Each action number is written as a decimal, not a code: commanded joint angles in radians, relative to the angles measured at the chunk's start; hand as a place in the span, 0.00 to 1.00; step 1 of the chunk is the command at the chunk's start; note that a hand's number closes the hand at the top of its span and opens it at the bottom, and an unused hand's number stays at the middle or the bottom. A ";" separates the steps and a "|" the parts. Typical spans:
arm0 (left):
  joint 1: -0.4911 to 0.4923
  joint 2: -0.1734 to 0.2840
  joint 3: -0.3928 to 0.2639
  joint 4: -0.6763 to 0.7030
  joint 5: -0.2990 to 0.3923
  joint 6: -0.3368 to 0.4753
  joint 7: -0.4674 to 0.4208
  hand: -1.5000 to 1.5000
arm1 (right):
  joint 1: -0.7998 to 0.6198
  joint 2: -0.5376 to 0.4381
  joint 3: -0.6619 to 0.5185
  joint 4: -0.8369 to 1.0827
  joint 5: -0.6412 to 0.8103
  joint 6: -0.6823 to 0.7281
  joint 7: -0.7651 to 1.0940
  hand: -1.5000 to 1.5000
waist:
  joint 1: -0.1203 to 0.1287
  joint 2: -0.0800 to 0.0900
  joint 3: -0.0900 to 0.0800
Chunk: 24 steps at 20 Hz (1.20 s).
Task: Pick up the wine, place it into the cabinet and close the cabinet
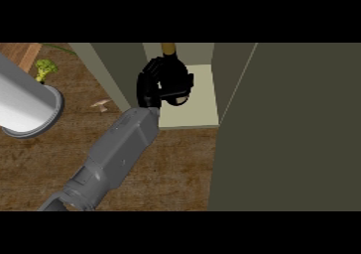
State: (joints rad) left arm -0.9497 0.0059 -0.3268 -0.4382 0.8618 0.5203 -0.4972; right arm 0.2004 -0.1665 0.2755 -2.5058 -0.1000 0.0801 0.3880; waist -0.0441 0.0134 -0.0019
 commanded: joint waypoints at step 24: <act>-0.219 0.071 0.002 0.358 -0.174 0.165 -0.013 0.00 | 0.077 0.017 0.013 -0.128 -0.084 0.051 0.014 0.00 | -0.020 0.004 0.001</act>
State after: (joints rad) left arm -1.1704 0.0361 -0.3312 -0.1062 0.6993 0.6908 -0.4952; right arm 0.2333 -0.1339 0.3070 -2.4963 -0.1004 0.1269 0.3526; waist -0.0693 0.0131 0.0028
